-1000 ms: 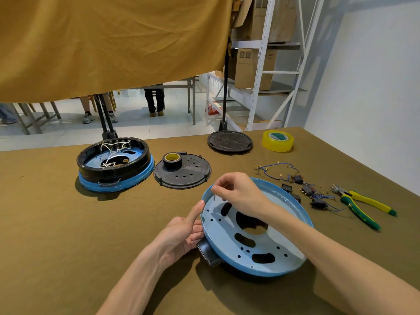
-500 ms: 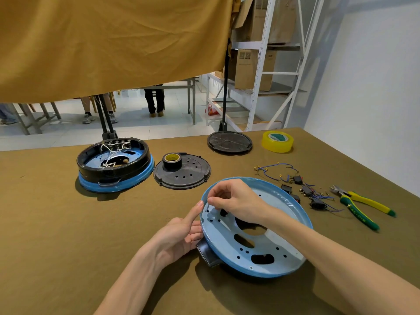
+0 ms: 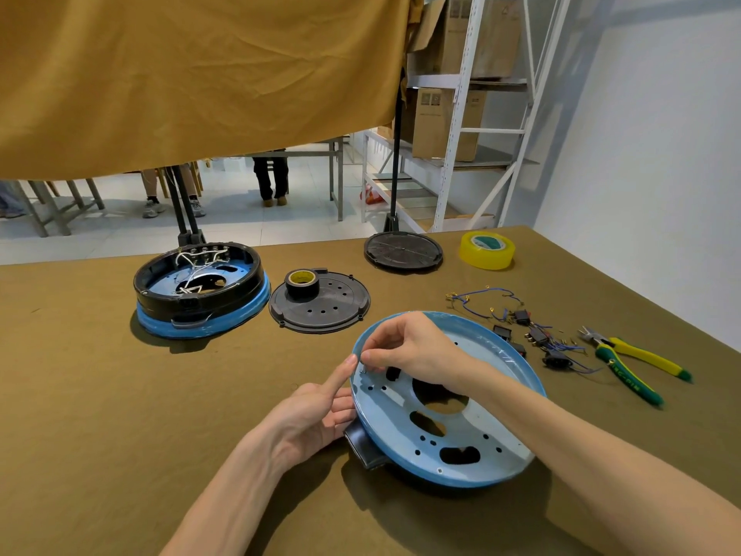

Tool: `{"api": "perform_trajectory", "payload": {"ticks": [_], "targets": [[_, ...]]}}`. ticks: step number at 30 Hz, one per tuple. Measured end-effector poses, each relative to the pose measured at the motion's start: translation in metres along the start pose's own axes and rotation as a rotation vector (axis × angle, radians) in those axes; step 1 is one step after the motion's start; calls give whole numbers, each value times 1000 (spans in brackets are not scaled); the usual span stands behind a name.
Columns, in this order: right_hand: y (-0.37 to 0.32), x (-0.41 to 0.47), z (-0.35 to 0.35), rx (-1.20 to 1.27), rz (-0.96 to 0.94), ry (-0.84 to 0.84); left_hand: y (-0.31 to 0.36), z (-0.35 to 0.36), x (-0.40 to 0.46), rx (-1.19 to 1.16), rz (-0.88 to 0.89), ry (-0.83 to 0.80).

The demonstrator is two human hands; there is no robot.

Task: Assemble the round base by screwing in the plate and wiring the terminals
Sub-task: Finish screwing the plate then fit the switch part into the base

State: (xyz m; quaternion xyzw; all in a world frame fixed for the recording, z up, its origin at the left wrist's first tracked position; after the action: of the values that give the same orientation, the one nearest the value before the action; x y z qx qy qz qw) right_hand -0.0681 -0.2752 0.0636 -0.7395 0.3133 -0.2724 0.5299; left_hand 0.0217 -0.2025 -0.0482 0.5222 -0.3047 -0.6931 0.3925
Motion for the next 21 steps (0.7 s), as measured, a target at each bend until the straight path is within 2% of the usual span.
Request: {"api": "perform_trajectory", "payload": {"ticks": [5,8,10,14,21], "targets": [[9,-2,-8,42,83,57,-3,-8,8,31,15,82],[7,-7,-3,-30,39,38,-1,-13,12,120,26,207],[4,-8,-6,11,-10,82,0,-16,13,172,18,272],[11,-5,-22,98,12,186,3,-16,12,205,17,288],[13,-2,-12,113,15,151,5,-15,15,243,57,306]]}}
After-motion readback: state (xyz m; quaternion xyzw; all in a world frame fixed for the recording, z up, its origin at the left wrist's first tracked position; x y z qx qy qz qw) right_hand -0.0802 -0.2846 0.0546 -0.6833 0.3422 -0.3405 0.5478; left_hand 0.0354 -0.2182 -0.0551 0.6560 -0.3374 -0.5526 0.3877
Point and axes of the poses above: each hand's wrist, its own x-axis towards the middle knuckle, its own z-axis out of the palm, y = z × x, the point moved 10 cm from there along x, towards the middle knuckle, and after that the axes turned 10 degrees about x, right-handed, at the moved point
